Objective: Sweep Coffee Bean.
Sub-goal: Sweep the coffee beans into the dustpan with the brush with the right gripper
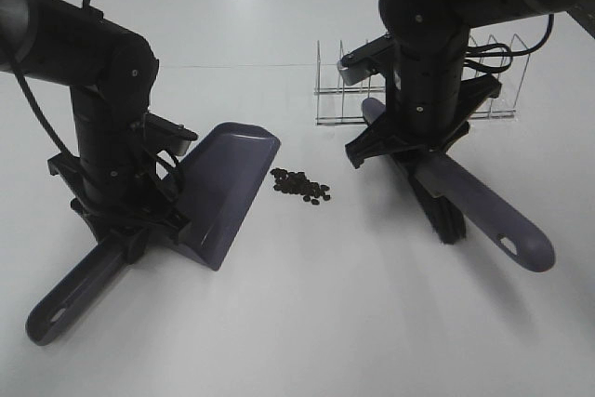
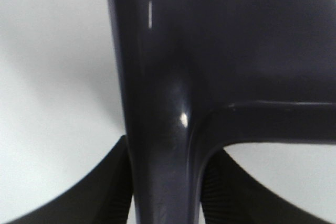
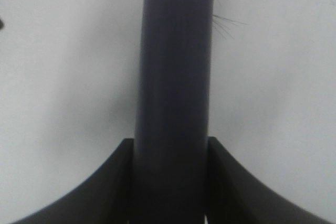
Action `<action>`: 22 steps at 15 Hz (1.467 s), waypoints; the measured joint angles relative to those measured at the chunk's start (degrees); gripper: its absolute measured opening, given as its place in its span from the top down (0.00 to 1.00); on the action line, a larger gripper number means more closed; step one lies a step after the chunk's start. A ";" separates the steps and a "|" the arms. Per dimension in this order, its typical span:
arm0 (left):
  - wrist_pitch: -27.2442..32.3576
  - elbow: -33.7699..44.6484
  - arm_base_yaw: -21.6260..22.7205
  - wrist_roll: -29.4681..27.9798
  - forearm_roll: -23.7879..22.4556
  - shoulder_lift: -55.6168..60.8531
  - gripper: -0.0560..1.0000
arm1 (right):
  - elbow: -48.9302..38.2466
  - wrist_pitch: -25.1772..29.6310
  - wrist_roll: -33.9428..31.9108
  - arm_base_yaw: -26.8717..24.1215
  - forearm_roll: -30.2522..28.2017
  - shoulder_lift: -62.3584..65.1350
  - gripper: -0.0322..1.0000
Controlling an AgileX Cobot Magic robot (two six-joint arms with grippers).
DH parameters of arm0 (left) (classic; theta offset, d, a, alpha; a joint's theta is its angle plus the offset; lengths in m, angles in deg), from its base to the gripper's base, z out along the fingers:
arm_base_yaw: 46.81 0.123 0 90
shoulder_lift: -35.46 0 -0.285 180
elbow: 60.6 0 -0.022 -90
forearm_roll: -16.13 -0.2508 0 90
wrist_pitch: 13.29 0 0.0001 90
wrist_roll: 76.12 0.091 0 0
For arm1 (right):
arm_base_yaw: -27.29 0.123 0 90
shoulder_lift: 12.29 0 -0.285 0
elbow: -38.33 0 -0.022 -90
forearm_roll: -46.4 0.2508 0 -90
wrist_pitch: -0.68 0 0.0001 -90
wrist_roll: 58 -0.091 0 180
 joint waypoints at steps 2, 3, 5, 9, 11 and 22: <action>0.00 0.00 0.00 1.26 0.52 -0.17 0.63 | 3.61 0.40 0.06 1.66 1.49 -2.58 0.67; -0.74 0.00 0.00 2.41 0.86 -0.52 0.63 | 7.28 0.46 0.34 2.41 4.53 -5.16 0.67; -0.74 -0.29 0.00 2.64 1.49 -1.26 0.63 | 9.80 0.40 2.23 2.41 9.05 -7.33 0.67; 0.00 -0.86 0.00 2.69 1.60 -2.06 0.63 | 10.31 -3.09 5.56 2.41 18.39 -8.65 0.67; 0.29 -0.97 0.00 2.81 1.83 -2.35 0.63 | 10.37 -6.99 6.82 2.41 24.29 -8.77 0.67; 0.74 -1.26 0.23 2.64 2.98 -2.46 0.63 | 10.43 -15.64 22.17 2.35 53.92 -11.34 0.67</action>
